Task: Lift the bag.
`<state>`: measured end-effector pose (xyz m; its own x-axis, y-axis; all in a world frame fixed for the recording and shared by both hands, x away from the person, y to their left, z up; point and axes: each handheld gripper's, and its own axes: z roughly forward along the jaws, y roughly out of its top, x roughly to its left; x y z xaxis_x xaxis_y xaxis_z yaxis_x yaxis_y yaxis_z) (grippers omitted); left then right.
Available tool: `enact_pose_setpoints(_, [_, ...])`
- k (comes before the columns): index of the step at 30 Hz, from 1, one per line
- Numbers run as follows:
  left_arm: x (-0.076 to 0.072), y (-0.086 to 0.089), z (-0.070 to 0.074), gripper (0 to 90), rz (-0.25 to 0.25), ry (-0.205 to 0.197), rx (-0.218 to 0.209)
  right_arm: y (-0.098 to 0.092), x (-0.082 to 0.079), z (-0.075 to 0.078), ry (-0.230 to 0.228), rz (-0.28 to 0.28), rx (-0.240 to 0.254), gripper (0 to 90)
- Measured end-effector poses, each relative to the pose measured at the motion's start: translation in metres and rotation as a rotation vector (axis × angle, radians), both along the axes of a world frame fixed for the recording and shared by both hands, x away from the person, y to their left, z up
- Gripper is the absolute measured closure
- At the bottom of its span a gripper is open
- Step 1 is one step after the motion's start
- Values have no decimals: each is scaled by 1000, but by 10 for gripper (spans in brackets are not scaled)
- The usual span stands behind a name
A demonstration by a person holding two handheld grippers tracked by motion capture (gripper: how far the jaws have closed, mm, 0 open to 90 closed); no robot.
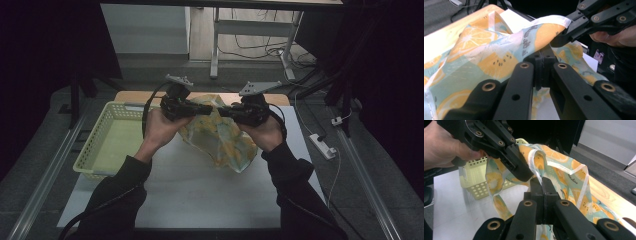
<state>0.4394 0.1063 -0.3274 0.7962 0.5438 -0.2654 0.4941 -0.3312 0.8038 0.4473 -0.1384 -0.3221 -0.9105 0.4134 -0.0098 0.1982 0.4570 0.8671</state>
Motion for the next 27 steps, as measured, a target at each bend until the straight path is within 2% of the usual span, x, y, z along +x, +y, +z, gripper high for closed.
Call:
enact_pose_setpoints(7, [1,1,22,897,13,-42,10,0,-1,21,-43,-15,-15,900])
enact_pose_setpoints(14, [1,6,42,897,27,-74,-15,2,-2,38,-83,-23,-19,900])
enact_pose_setpoints(21, [1,10,62,897,52,-104,-9,5,-2,56,-113,-32,-22,900])
enact_pose_setpoints(27, [1,15,76,897,68,-125,-27,9,-1,68,-126,-38,-34,900])
